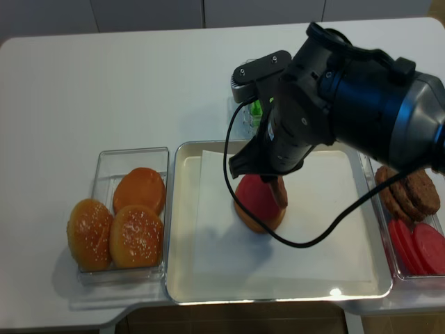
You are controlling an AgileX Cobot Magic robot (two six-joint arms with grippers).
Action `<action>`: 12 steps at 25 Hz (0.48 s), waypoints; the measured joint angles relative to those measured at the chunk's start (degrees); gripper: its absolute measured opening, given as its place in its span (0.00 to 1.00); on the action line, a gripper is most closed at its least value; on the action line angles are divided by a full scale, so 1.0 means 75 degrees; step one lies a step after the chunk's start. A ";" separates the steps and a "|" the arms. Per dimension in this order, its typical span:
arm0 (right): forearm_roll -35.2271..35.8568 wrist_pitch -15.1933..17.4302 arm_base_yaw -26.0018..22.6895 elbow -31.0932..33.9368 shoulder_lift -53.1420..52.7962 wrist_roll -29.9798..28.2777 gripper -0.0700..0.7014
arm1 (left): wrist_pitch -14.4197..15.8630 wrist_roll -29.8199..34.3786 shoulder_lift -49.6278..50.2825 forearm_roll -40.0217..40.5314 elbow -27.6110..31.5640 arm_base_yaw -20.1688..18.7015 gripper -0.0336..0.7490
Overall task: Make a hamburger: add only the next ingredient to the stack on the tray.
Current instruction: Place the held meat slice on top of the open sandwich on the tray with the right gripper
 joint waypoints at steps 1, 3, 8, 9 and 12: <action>0.0044 -0.0004 0.0000 0.0000 0.0000 0.0000 0.30 | 0.0000 0.0000 0.0000 0.0000 0.0000 0.0000 0.57; 0.0156 -0.0017 0.0000 0.0000 0.0000 -0.0014 0.34 | 0.0000 0.0000 0.0000 0.0000 0.0000 0.0000 0.57; 0.0344 -0.0054 0.0006 0.0000 0.0000 -0.0014 0.42 | 0.0000 0.0000 0.0000 0.0000 0.0000 0.0000 0.57; 0.0363 -0.0054 0.0006 0.0000 0.0000 -0.0014 0.44 | 0.0000 0.0000 0.0000 0.0000 0.0000 0.0000 0.57; 0.0409 -0.0054 0.0006 0.0000 0.0000 -0.0014 0.53 | 0.0000 0.0000 0.0000 0.0000 0.0000 0.0000 0.57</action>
